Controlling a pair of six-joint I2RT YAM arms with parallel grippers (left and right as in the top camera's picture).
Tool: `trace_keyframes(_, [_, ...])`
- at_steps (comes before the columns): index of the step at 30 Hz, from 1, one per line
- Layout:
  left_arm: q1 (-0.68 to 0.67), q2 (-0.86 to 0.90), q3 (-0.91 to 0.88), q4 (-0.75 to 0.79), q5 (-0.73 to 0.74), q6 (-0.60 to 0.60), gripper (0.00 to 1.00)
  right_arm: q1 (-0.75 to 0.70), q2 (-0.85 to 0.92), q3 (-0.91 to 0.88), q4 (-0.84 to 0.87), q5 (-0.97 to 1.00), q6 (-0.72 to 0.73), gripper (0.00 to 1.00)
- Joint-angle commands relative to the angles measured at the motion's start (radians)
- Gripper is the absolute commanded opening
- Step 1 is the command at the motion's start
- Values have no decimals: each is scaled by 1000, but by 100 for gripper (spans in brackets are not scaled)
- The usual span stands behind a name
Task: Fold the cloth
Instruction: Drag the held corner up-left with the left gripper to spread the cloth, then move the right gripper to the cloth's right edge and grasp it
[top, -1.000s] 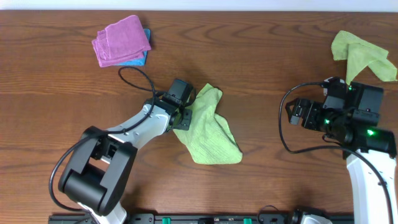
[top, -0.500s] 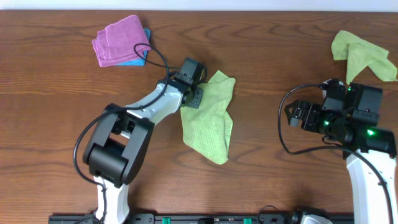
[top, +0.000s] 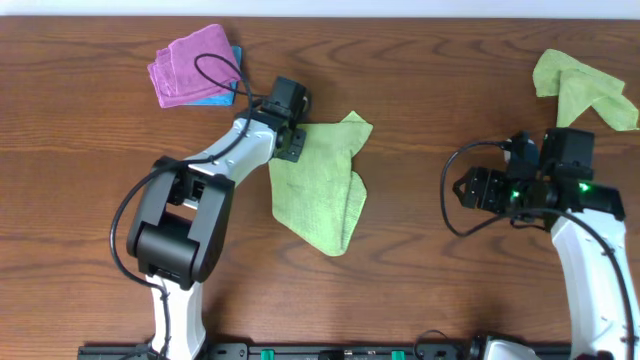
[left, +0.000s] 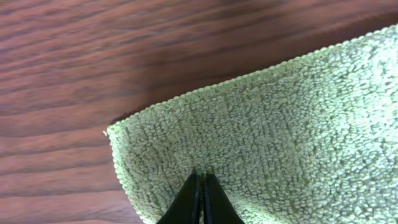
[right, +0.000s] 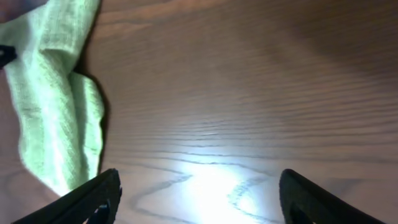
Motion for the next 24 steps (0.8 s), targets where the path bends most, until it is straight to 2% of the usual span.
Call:
trace_keyframes(1, [9, 27, 11, -11, -47, 24, 6, 16, 21, 18, 4, -106, -9, 80])
trace_keyframes(16, [33, 27, 11, -48, -97, 25, 5, 314, 114, 18, 103, -101, 3, 80])
trace_keyframes(24, [35, 27, 11, -48, -98, 24, 6, 387, 267, 18, 142, -201, 10, 73])
